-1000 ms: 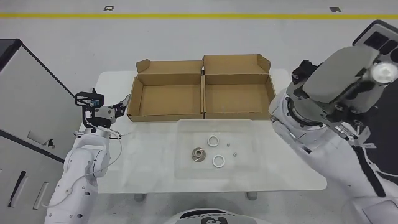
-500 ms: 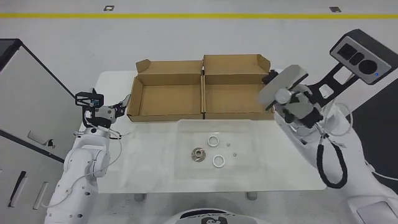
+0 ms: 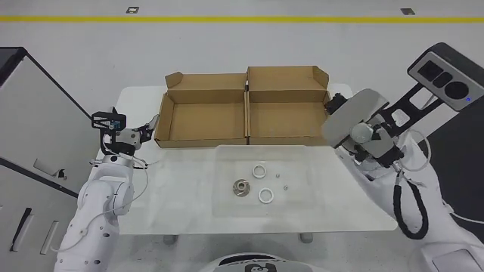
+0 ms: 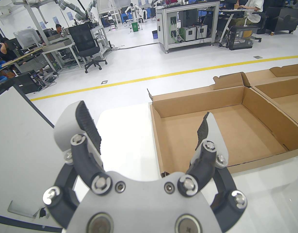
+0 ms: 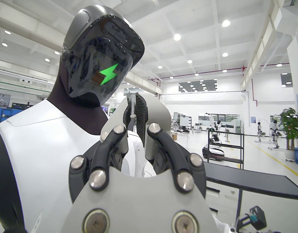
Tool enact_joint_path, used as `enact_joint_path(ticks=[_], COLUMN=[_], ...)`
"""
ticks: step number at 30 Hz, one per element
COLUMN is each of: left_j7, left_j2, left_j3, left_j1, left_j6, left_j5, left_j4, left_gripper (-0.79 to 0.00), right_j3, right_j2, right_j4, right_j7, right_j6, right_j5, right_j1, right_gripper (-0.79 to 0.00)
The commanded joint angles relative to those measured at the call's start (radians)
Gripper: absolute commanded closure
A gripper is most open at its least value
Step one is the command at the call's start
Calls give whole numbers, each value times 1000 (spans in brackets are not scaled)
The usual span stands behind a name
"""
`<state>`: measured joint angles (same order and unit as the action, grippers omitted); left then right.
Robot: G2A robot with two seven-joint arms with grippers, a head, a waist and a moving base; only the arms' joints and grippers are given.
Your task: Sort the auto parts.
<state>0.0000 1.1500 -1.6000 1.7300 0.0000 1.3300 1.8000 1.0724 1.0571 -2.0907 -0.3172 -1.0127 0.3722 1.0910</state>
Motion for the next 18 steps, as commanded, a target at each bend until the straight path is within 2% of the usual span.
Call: enact_joint_path(ticks=[1,18], left_j7=[0,0], left_j2=[0,0], left_j3=[0,0], left_j1=[0,0], left_j6=[0,0], left_j5=[0,0], left_j4=[0,0], left_gripper=[-785,-785], right_j3=[5,12], right_j2=[3,13], right_j4=[-2,-13], right_j7=[-8,-39], right_j6=[0,0], right_j5=[14,60], right_j1=[4,18], right_gripper=[0,0])
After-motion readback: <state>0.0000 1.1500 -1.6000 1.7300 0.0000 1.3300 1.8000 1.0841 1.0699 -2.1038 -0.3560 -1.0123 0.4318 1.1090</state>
